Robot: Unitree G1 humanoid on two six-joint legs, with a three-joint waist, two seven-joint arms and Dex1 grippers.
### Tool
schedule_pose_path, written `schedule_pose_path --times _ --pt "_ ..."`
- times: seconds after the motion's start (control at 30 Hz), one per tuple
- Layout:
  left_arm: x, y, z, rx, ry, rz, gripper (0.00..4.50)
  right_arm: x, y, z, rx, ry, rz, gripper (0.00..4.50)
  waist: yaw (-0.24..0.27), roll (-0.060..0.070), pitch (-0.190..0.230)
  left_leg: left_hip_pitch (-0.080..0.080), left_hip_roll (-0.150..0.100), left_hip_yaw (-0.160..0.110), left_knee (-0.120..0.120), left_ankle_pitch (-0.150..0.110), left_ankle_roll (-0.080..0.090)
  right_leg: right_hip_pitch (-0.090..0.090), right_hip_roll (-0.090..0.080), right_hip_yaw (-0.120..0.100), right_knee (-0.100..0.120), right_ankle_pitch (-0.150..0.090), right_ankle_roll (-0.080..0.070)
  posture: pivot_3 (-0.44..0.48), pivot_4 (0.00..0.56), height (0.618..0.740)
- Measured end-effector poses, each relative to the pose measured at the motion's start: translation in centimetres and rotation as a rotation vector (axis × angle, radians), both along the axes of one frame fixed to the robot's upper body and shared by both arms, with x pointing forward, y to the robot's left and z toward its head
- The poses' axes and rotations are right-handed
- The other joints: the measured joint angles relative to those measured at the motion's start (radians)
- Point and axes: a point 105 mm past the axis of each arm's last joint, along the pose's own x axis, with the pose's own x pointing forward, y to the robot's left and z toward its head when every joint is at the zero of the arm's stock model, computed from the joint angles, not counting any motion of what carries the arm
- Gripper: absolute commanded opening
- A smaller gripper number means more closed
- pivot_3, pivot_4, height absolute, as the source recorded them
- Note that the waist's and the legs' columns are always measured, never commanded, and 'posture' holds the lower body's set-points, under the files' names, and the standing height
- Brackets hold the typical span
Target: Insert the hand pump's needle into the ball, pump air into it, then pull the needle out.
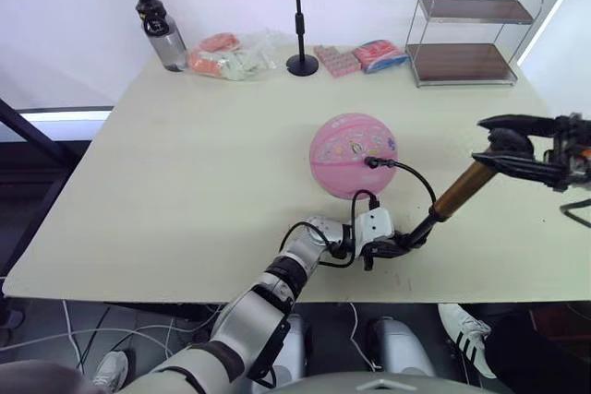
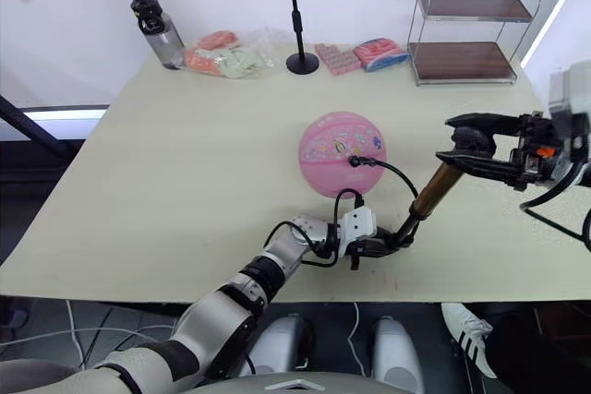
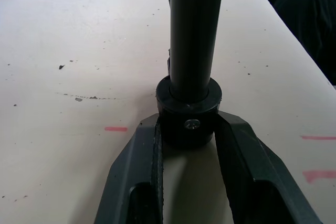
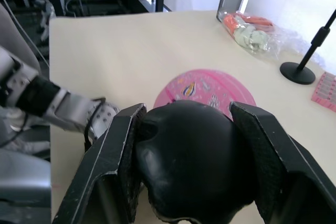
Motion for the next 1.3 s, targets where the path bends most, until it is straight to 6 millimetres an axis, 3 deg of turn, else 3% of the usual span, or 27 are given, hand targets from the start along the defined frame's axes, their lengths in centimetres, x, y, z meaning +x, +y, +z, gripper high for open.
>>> schedule_pose_path --times 0.4,0.53,0.67,0.97,1.13,1.2,1.3 --pt "-0.1 0.2 -0.5 0.017 0.01 0.006 1.0 0.7 1.7 -8.3 -0.022 0.013 -0.017 2.16 0.001 -0.011 -0.013 0.003 0.003 -0.001 -0.001 0.0 0.0 0.002 0.002 0.0 0.0 0.001 -0.002 0.0 0.15 0.74" --pt "-0.1 0.2 -0.5 0.016 0.012 0.003 1.0 0.7 1.9 -9.9 -0.002 0.026 -0.037 2.16 0.002 -0.012 -0.013 0.003 0.003 -0.001 -0.001 0.0 0.0 0.002 0.002 0.0 0.0 0.0 -0.002 0.0 0.15 0.74" --pt "-0.1 0.2 -0.5 0.017 0.014 0.004 1.0 0.7 2.1 -9.9 0.001 0.007 -0.033 2.16 0.001 -0.01 -0.015 0.003 0.003 -0.001 -0.001 0.0 0.0 0.002 0.001 0.0 0.0 0.0 -0.002 0.0 0.15 0.74" --pt "-0.1 -0.1 -0.1 -0.001 0.012 -0.005 1.0 1.5 1.3 -7.6 0.05 0.08 -0.056 2.16 0.003 -0.002 -0.007 -0.001 0.002 0.0 -0.001 0.0 0.0 -0.001 -0.001 0.0 0.0 0.0 -0.002 0.0 0.15 0.74" --pt "-0.1 -0.2 0.1 -0.007 0.008 -0.015 1.0 1.6 1.1 -3.7 0.09 0.066 -0.038 2.16 0.004 0.005 0.0 -0.002 0.001 0.0 -0.002 0.0 0.0 -0.001 -0.002 -0.001 -0.001 0.0 -0.002 0.0 0.15 0.74" --pt "0.0 -0.2 0.2 -0.009 0.005 -0.016 1.0 1.5 0.8 -1.0 0.119 0.041 -0.031 2.16 0.004 0.006 0.002 -0.001 0.001 0.0 -0.002 0.0 0.0 -0.001 -0.002 -0.001 -0.001 0.0 -0.002 0.0 0.15 0.74" --pt "0.0 -0.2 0.3 -0.01 0.001 -0.016 1.0 1.5 0.9 0.6 0.146 0.031 -0.032 2.16 0.003 0.007 0.004 -0.001 0.001 0.0 -0.001 0.0 0.0 -0.001 -0.002 0.0 -0.001 0.0 -0.002 0.0 0.15 0.74"
